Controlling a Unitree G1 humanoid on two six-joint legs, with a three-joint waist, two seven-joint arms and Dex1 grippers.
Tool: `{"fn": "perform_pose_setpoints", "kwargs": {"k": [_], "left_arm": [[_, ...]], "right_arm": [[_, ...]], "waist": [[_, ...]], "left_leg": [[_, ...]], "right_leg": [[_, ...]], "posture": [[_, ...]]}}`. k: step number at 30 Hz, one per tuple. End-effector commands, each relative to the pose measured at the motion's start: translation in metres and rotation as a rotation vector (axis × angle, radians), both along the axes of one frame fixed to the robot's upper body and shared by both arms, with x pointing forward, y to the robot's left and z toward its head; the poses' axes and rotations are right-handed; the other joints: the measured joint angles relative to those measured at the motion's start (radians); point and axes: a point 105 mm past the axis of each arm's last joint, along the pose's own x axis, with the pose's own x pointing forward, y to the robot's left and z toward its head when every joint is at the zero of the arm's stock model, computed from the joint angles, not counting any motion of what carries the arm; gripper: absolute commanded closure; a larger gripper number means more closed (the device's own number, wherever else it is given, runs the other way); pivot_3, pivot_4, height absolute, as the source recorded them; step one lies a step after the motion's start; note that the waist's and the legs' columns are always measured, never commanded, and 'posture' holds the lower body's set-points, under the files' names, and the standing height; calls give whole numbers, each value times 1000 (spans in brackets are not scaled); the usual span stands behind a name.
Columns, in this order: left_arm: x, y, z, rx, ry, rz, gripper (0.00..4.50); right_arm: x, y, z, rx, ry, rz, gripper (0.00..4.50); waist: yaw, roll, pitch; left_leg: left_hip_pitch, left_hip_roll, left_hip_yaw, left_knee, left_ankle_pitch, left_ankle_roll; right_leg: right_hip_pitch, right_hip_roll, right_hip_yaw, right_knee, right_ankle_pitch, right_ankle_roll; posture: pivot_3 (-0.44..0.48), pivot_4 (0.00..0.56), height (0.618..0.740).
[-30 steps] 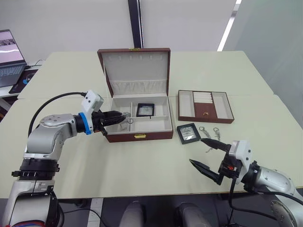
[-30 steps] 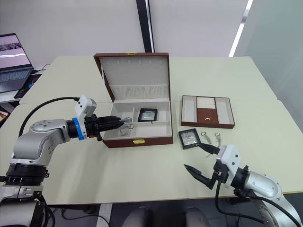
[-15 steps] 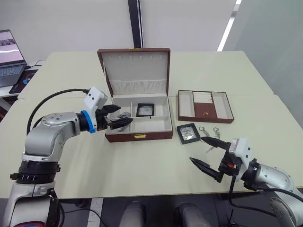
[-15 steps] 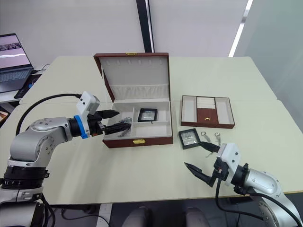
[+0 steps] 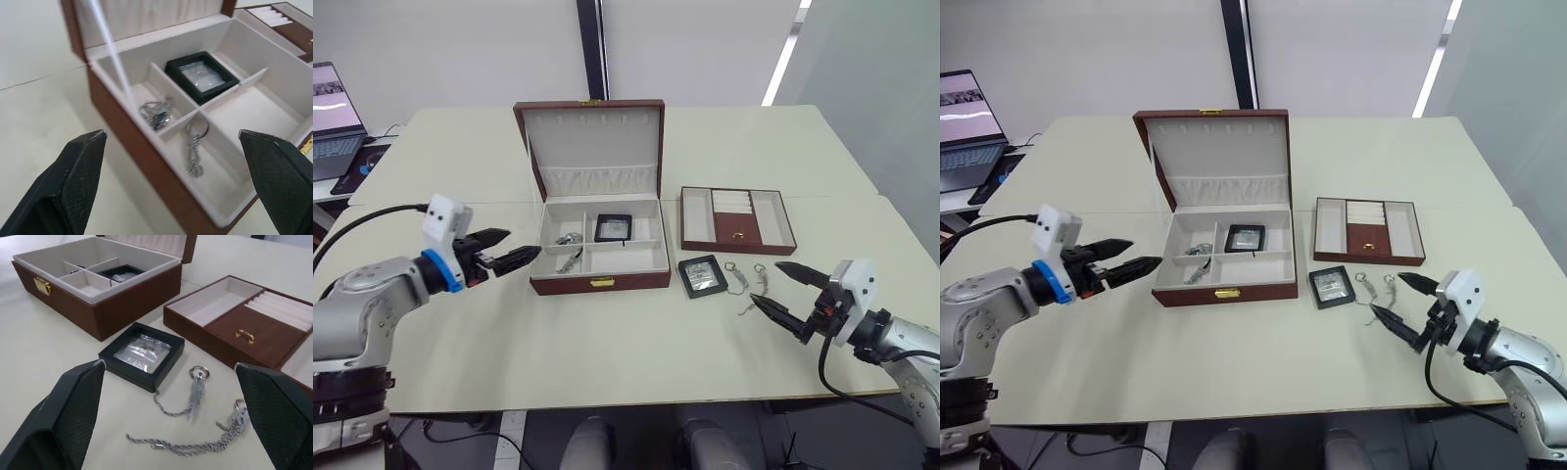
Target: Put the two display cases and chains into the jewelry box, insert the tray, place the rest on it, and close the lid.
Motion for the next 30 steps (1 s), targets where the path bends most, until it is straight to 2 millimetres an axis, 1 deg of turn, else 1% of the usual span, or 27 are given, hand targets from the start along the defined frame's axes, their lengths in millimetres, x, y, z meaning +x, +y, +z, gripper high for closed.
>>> {"fn": "perform_pose_setpoints", "kwargs": {"k": [1,3,7,9,11,13,16,18,21,24,30], "left_arm": [[-9,23,9,25,-72,101,11],[-17,39,-1,28,-68,182,11],[-33,58,-10,42,-85,322,11],[-37,62,-12,52,-94,364,11],[-44,72,-14,61,-120,444,11],[-51,78,-18,73,-129,491,11],[-60,86,-26,95,-141,563,11],[-65,90,-29,100,-150,601,11],[-69,92,-35,98,-155,633,11],[-69,93,-41,99,-155,642,11],[-65,86,-43,100,-170,639,11]], "right_arm": [[8,-18,13,2,-53,-44,0],[13,-29,11,5,-49,-81,0],[22,-46,9,12,-47,-156,0],[23,-50,9,22,-47,-172,0],[28,-56,5,16,-59,-216,0],[32,-62,5,11,-80,-262,0],[41,-74,9,30,-123,-355,0],[44,-80,11,39,-144,-400,0],[46,-82,9,44,-148,-419,0],[47,-82,8,43,-150,-420,0],[46,-82,9,50,-150,-419,0]], "waist": [[0,0,0],[0,0,0],[0,0,0],[0,0,0],[0,0,0],[0,0,0],[0,0,0],[0,0,0],[0,0,-1],[0,0,-1],[0,0,-1]], "left_leg": [[0,0,0,0,0,0],[0,0,0,0,0,0],[0,0,0,0,0,0],[0,0,0,0,0,0],[0,1,-1,0,0,0],[0,0,0,0,0,0],[1,0,0,0,0,0],[1,0,0,0,0,0],[1,0,0,0,0,0],[1,0,0,0,0,0],[1,0,0,0,0,0]], "right_leg": [[0,0,0,0,0,0],[0,0,-1,0,0,0],[0,0,0,0,0,0],[0,0,0,0,0,0],[0,0,-1,1,0,0],[1,0,0,1,0,0],[1,0,0,1,0,0],[1,0,0,1,0,0],[1,0,0,1,0,0],[1,0,0,1,0,0],[1,0,0,1,0,0]], "posture": [[0,150,740],[0,150,740],[0,150,740],[0,150,740],[0,150,740],[0,150,740],[0,150,740],[0,150,740],[0,150,740],[0,150,740],[0,150,740]]}}
